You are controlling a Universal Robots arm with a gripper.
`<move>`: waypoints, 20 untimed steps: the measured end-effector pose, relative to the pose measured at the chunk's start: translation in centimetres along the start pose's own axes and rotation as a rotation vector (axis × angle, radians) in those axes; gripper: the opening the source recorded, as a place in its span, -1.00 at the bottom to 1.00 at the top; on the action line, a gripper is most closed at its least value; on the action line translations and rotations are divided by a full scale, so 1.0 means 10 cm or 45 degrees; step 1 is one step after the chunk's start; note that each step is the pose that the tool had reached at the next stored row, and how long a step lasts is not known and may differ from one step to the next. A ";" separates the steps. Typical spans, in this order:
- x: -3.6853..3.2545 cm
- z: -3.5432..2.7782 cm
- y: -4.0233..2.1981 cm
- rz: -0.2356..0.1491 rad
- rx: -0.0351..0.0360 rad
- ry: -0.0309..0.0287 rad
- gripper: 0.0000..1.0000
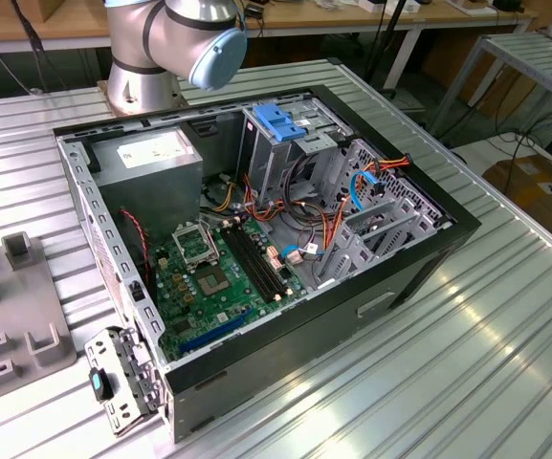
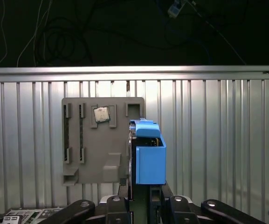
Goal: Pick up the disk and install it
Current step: 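Pick up the disk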
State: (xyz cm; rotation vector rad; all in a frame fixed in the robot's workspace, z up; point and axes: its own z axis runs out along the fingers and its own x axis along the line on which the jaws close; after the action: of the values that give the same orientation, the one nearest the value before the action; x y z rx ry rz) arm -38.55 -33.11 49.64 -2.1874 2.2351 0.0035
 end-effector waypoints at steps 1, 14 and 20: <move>0.000 0.000 -0.009 0.000 0.0000 0.0000 -0.30; -0.002 0.001 -0.073 0.000 0.0000 0.0000 -0.30; -0.003 0.001 -0.109 0.000 0.0001 0.0000 -0.30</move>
State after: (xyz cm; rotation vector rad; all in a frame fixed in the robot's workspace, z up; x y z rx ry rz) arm -37.46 -33.11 49.64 -2.1873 2.2351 0.0035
